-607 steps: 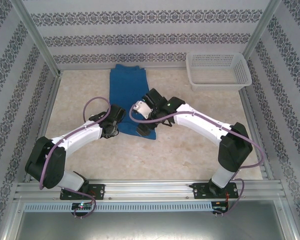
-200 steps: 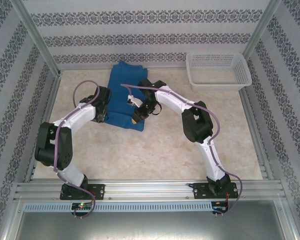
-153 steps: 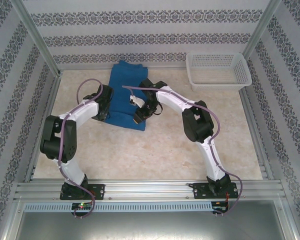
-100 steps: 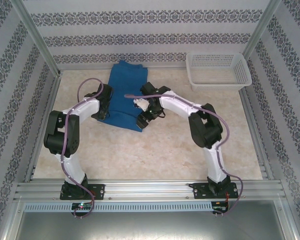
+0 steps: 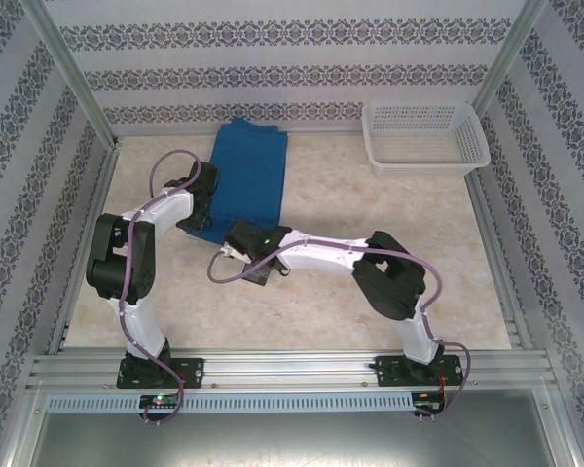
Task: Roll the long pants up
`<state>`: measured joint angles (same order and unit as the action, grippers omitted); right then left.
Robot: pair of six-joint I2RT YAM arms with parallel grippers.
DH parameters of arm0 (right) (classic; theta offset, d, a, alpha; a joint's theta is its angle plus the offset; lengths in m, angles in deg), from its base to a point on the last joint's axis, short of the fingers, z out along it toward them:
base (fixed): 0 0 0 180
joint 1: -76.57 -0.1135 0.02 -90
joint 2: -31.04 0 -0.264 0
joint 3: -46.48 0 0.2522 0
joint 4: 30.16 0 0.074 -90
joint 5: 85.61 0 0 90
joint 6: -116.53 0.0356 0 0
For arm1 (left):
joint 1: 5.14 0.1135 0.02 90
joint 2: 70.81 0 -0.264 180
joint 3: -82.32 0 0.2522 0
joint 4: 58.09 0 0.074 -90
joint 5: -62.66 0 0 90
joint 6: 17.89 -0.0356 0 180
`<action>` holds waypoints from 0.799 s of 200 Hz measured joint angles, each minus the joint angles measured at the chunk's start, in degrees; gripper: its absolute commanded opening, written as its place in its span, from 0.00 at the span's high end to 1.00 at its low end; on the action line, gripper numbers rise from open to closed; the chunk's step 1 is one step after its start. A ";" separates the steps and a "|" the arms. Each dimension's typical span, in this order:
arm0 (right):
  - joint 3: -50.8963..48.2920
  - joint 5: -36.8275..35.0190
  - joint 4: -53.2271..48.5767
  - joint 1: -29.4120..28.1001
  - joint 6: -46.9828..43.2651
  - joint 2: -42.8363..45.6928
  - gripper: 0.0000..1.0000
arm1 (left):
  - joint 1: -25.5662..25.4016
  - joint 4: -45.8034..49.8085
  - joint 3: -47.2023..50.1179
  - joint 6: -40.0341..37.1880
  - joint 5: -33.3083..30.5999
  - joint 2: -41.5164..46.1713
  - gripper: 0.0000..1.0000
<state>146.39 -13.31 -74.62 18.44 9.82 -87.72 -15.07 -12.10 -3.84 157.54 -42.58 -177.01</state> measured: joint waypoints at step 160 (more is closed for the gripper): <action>9.64 0.70 7.19 5.33 -10.54 -8.87 1.00 | 0.68 -1.16 0.00 -5.99 -0.42 3.19 0.00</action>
<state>156.03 -12.61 -67.43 23.78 -0.71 -96.59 -14.39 -13.26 -3.84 151.55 -43.00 -173.81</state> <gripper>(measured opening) 0.081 0.998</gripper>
